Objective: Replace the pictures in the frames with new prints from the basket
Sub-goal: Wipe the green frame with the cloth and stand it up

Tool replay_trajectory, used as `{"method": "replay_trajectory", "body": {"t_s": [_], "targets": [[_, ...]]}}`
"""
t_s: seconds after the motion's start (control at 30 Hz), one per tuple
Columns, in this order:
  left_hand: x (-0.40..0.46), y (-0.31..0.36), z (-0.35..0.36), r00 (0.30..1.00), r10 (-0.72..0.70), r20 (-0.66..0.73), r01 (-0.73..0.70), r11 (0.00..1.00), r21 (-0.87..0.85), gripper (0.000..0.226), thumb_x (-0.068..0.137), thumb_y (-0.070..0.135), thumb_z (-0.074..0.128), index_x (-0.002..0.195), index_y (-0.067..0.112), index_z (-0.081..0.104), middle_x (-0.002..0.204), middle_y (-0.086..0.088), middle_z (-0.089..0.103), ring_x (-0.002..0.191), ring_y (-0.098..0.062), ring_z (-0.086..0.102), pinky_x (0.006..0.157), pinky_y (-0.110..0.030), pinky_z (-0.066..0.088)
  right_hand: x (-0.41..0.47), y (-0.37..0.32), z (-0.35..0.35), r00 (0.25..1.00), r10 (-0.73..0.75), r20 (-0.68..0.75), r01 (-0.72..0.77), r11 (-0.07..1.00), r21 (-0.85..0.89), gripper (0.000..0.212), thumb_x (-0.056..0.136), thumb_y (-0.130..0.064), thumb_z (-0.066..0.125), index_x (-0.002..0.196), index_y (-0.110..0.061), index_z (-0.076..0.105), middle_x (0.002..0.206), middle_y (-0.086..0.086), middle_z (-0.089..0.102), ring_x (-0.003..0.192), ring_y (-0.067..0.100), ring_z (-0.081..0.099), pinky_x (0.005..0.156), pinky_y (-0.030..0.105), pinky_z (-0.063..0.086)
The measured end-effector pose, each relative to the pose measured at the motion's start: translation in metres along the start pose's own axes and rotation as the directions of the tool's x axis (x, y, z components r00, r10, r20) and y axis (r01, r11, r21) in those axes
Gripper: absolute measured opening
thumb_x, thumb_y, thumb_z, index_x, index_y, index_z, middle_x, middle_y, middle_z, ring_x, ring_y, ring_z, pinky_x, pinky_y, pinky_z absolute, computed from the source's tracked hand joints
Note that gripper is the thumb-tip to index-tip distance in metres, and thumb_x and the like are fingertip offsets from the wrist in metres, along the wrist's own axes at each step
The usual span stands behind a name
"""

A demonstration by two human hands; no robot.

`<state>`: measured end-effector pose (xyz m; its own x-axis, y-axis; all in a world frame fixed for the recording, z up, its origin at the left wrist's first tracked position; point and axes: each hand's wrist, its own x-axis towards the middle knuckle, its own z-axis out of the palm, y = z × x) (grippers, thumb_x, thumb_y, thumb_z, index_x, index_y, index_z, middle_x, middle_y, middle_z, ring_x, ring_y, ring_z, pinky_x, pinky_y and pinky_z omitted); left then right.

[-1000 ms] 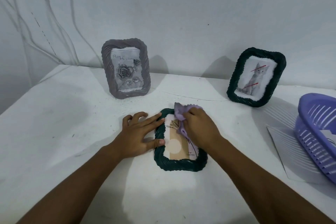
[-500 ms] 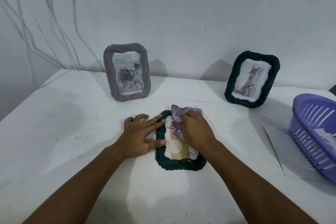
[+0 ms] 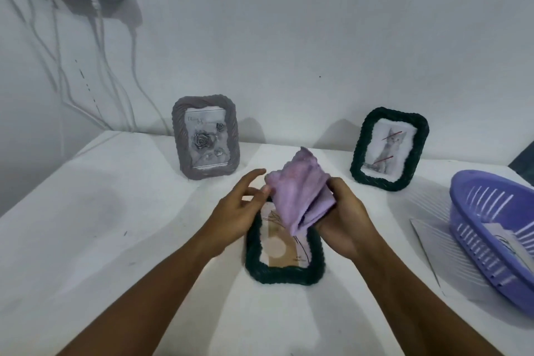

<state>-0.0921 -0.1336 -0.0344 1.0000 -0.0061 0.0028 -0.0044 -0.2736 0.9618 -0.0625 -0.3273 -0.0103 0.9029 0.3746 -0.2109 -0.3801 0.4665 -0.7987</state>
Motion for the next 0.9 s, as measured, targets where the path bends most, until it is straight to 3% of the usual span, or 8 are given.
{"method": "replay_trajectory", "body": {"t_s": [0.07, 0.13, 0.23, 0.37, 0.5, 0.67, 0.8, 0.9], "targets": [[0.0, 0.017, 0.005, 0.995, -0.048, 0.086, 0.07, 0.961, -0.269, 0.034, 0.092, 0.046, 0.05, 0.125, 0.047, 0.043, 0.104, -0.01, 0.069, 0.085, -0.017, 0.069, 0.07, -0.028, 0.054, 0.0, -0.001, 0.0, 0.997, 0.061, 0.054, -0.065, 0.995, 0.074, 0.043, 0.094, -0.033, 0.042, 0.117, -0.001, 0.058, 0.114, 0.016, 0.064, 0.108, 0.029, 0.06, 0.095, 0.044, 0.047], [-0.002, 0.026, 0.007, 0.993, -0.066, 0.099, 0.101, 0.909, -0.403, 0.032, 0.095, 0.029, 0.055, 0.124, 0.038, 0.047, 0.092, -0.015, 0.068, 0.072, -0.017, 0.068, 0.063, -0.029, 0.054, 0.0, 0.001, 0.0, 0.996, 0.03, 0.082, -0.036, 0.997, 0.067, 0.044, 0.095, -0.037, 0.047, 0.129, -0.009, 0.053, 0.129, 0.015, 0.059, 0.117, 0.034, 0.057, 0.098, 0.056, 0.044], [-0.002, 0.027, 0.005, 0.995, -0.096, 0.037, 0.103, 0.896, -0.432, 0.028, 0.09, 0.006, 0.06, 0.113, 0.023, 0.059, 0.095, -0.015, 0.063, 0.075, -0.02, 0.066, 0.063, -0.032, 0.054, -0.003, 0.003, 0.001, 0.988, -0.153, -0.026, 0.141, 0.959, -0.247, 0.041, 0.092, -0.024, 0.059, 0.129, -0.036, 0.047, 0.123, 0.007, 0.062, 0.107, 0.031, 0.064, 0.088, 0.052, 0.053], [-0.005, 0.024, -0.008, 0.995, -0.096, -0.025, 0.077, 0.906, -0.415, 0.019, 0.088, 0.001, 0.062, 0.102, 0.012, 0.069, 0.108, -0.012, 0.064, 0.095, -0.027, 0.067, 0.069, -0.036, 0.056, -0.005, 0.009, 0.006, 0.971, -0.229, 0.066, 0.231, 0.834, -0.501, 0.031, 0.086, -0.004, 0.064, 0.107, -0.026, 0.062, 0.115, 0.012, 0.063, 0.104, 0.033, 0.063, 0.086, 0.046, 0.056], [-0.021, 0.019, -0.036, 0.992, -0.075, -0.105, 0.04, 0.952, -0.302, 0.031, 0.084, -0.006, 0.061, 0.108, 0.012, 0.068, 0.11, -0.012, 0.064, 0.093, -0.027, 0.069, 0.073, -0.039, 0.058, 0.011, 0.026, 0.024, 0.974, -0.184, 0.13, 0.226, 0.796, -0.562, 0.025, 0.083, -0.009, 0.068, 0.1, -0.026, 0.069, 0.116, 0.003, 0.065, 0.107, 0.025, 0.063, 0.091, 0.047, 0.053], [-0.044, -0.003, -0.089, 0.946, -0.085, -0.313, 0.06, 0.994, -0.087, 0.033, 0.082, -0.004, 0.063, 0.105, 0.018, 0.069, 0.106, -0.009, 0.069, 0.087, -0.028, 0.069, 0.079, -0.045, 0.056, 0.042, 0.068, 0.071, 0.975, -0.086, 0.204, 0.2, 0.736, -0.647, 0.026, 0.082, -0.019, 0.07, 0.104, -0.033, 0.066, 0.118, -0.001, 0.061, 0.098, 0.02, 0.065, 0.082, 0.035, 0.057], [-0.063, -0.024, -0.119, 0.891, -0.071, -0.448, 0.203, 0.946, 0.253, 0.031, 0.083, 0.009, 0.062, 0.105, 0.03, 0.069, 0.092, 0.0, 0.072, 0.075, -0.013, 0.067, 0.065, -0.022, 0.049, 0.056, 0.105, 0.104, 0.972, -0.027, 0.232, 0.199, 0.615, -0.763, 0.032, 0.082, -0.023, 0.067, 0.113, -0.03, 0.061, 0.116, 0.001, 0.06, 0.097, 0.02, 0.062, 0.084, 0.033, 0.055], [-0.071, -0.043, -0.13, 0.858, -0.009, -0.513, 0.274, 0.853, 0.444, 0.028, 0.087, 0.008, 0.058, 0.111, 0.018, 0.068, 0.111, -0.001, 0.067, 0.092, -0.015, 0.064, 0.081, -0.021, 0.044, 0.053, 0.126, 0.118, 0.965, 0.027, 0.263, 0.213, 0.505, -0.836, 0.041, 0.085, -0.02, 0.064, 0.125, -0.022, 0.055, 0.124, 0.005, 0.058, 0.105, 0.02, 0.058, 0.086, 0.025, 0.049]]}}
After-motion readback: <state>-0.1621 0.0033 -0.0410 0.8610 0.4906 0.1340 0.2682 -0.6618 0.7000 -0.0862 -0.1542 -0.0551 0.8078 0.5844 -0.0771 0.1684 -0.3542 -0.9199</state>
